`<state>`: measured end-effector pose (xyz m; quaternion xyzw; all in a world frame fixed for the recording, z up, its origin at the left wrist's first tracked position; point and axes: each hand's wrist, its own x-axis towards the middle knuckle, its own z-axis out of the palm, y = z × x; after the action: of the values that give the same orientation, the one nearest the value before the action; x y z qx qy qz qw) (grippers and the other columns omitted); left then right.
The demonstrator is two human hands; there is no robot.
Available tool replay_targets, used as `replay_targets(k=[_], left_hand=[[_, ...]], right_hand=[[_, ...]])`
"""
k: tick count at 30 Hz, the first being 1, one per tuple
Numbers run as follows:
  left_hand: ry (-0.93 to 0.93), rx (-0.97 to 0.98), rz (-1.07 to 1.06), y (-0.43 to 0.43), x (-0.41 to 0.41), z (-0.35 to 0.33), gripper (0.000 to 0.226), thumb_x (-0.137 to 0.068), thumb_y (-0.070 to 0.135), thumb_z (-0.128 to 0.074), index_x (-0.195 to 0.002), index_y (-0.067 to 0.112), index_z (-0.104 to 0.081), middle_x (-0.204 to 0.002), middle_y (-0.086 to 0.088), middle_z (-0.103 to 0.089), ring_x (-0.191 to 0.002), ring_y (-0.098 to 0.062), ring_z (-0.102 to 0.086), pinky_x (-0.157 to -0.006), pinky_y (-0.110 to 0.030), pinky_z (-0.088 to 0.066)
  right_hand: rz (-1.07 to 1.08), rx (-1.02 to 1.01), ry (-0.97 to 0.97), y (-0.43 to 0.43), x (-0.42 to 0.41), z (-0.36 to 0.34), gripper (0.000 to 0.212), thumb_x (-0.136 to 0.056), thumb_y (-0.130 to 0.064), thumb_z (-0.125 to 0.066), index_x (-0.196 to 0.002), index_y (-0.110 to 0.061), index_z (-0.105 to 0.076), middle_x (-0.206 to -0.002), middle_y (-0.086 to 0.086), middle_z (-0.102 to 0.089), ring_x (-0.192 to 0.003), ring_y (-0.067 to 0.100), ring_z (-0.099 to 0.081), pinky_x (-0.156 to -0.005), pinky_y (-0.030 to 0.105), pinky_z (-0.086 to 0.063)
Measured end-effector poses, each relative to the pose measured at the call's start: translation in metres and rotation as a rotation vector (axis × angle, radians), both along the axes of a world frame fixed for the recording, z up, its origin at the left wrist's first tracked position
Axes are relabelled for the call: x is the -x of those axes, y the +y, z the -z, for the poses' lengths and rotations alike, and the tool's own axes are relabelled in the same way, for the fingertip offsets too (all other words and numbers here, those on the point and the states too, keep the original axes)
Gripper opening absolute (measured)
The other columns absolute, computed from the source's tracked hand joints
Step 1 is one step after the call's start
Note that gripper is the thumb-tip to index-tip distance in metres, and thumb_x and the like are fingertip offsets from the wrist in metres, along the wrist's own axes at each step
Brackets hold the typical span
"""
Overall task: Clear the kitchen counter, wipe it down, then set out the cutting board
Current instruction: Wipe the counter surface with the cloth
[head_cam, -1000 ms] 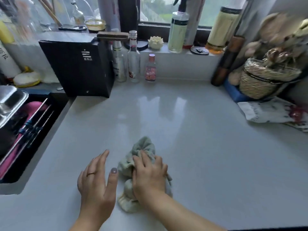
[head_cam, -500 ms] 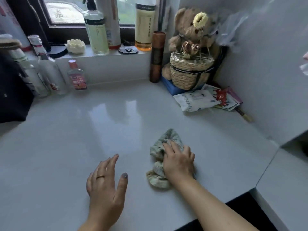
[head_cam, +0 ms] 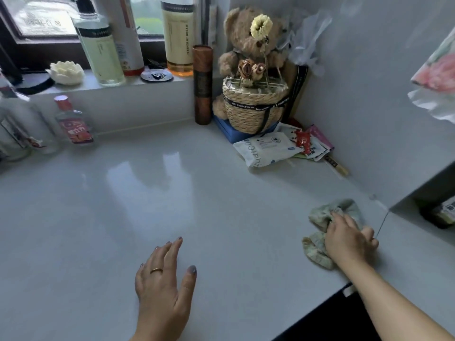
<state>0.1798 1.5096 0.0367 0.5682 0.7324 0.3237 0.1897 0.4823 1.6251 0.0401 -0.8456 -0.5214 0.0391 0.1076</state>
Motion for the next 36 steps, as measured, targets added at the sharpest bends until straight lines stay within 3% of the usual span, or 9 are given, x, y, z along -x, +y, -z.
replay_targets(k=[6,12,17,20,25,30,36], left_hand=[[-0.006,-0.012,-0.024,0.007,0.008,-0.004,0.075,-0.069,0.055,-0.022,-0.131,0.018,-0.042,-0.137,-0.011,-0.047,-0.131,-0.031,-0.036,-0.107,-0.047,-0.018],[0.026,0.005,-0.115,-0.004,0.036,-0.003,0.077,-0.068,0.057,-0.022,-0.134,0.02,-0.038,-0.14,-0.007,-0.044,-0.134,-0.028,-0.032,-0.108,-0.045,-0.016],[0.056,0.051,-0.178,-0.022,0.064,0.005,0.079,-0.068,0.06,-0.021,-0.135,0.02,-0.036,-0.141,-0.006,-0.042,-0.135,-0.026,-0.03,-0.11,-0.045,-0.015],[0.068,0.066,-0.21,-0.031,0.078,0.006,0.078,-0.068,0.06,-0.02,-0.134,0.022,-0.037,-0.142,-0.006,-0.042,-0.136,-0.026,-0.028,-0.111,-0.045,-0.014],[0.085,0.088,-0.32,-0.051,0.104,0.009,0.079,-0.066,0.062,-0.021,-0.133,0.025,-0.039,-0.143,-0.007,-0.04,-0.138,-0.024,-0.025,-0.112,-0.043,-0.01],[0.099,0.111,-0.381,-0.06,0.117,0.011,0.081,-0.064,0.063,-0.022,-0.135,0.025,-0.037,-0.144,-0.006,-0.037,-0.139,-0.022,-0.023,-0.112,-0.038,-0.007],[0.203,0.175,-0.471,-0.051,0.139,0.009,0.083,-0.061,0.062,-0.024,-0.133,0.022,-0.04,-0.139,-0.011,-0.044,-0.135,-0.03,-0.031,-0.109,-0.048,-0.018]], right_hand=[[-0.347,-0.047,-0.02,-0.019,0.121,0.011,0.04,-0.094,-0.034,-0.035,-0.132,-0.04,-0.041,-0.151,-0.015,-0.031,-0.113,0.03,-0.038,-0.089,0.035,-0.028],[-0.629,-0.062,0.023,-0.029,0.23,0.014,0.04,-0.088,-0.026,-0.047,-0.127,-0.031,-0.051,-0.145,-0.007,-0.044,-0.106,0.035,-0.047,-0.085,0.04,-0.034],[-0.79,0.003,0.039,-0.013,0.262,0.019,0.045,-0.088,-0.036,-0.041,-0.133,-0.035,-0.04,-0.151,-0.011,-0.032,-0.115,0.031,-0.036,-0.089,0.039,-0.027],[-0.788,0.004,0.03,0.019,0.243,0.015,0.043,-0.086,-0.042,-0.046,-0.129,-0.041,-0.044,-0.147,-0.015,-0.037,-0.117,0.031,-0.036,-0.093,0.038,-0.03],[-0.557,0.027,0.013,0.08,0.209,0.008,0.042,-0.088,-0.039,-0.043,-0.13,-0.037,-0.045,-0.145,-0.009,-0.041,-0.12,0.032,-0.033,-0.099,0.04,-0.03],[-0.502,0.027,0.013,0.088,0.265,0.006,0.047,-0.087,-0.033,-0.039,-0.134,-0.028,-0.042,-0.148,-0.004,-0.037,-0.116,0.035,-0.036,-0.094,0.039,-0.029],[-1.016,-0.036,0.039,0.006,0.364,0.013,0.045,-0.082,-0.036,-0.049,-0.127,-0.032,-0.047,-0.143,-0.006,-0.042,-0.114,0.033,-0.038,-0.089,0.04,-0.029]])
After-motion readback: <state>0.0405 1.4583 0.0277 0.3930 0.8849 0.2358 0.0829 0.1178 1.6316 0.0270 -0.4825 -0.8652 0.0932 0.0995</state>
